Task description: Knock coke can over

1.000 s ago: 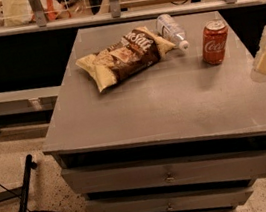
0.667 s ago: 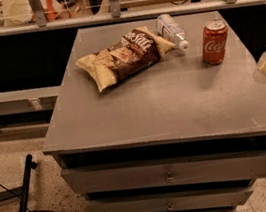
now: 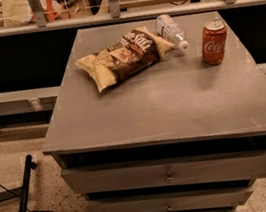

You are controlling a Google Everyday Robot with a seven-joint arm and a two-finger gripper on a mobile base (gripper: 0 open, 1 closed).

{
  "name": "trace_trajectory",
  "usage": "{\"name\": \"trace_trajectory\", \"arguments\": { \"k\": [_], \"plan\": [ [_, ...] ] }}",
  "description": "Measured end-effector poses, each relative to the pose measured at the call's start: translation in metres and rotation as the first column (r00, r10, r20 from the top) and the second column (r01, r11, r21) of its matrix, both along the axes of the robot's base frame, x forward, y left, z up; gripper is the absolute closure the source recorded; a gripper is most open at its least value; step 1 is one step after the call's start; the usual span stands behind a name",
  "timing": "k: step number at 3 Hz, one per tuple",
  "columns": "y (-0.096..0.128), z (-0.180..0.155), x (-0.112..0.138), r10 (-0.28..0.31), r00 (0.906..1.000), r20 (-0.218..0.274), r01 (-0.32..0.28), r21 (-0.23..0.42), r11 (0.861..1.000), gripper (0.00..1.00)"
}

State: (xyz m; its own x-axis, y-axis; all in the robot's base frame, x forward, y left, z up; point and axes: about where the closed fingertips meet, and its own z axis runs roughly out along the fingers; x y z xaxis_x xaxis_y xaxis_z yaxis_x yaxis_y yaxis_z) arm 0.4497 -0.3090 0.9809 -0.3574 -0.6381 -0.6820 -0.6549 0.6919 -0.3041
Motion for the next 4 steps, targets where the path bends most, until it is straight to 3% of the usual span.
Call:
{"name": "trace_trajectory", "arguments": {
  "k": [1, 2, 3, 4],
  "plan": [
    [-0.041, -0.005, -0.007, -0.082, 0.9937, 0.076, 0.077, 0.062, 0.995, 0.0],
    [-0.041, -0.005, -0.007, -0.082, 0.9937, 0.076, 0.077, 0.062, 0.995, 0.0],
    [-0.035, -0.009, 0.017, -0.102, 0.9883, 0.114, 0.085, 0.147, 0.985, 0.0],
    [-0.027, -0.015, 0.055, -0.124, 0.9743, 0.188, 0.068, 0.282, 0.957, 0.0]
  ]
}}
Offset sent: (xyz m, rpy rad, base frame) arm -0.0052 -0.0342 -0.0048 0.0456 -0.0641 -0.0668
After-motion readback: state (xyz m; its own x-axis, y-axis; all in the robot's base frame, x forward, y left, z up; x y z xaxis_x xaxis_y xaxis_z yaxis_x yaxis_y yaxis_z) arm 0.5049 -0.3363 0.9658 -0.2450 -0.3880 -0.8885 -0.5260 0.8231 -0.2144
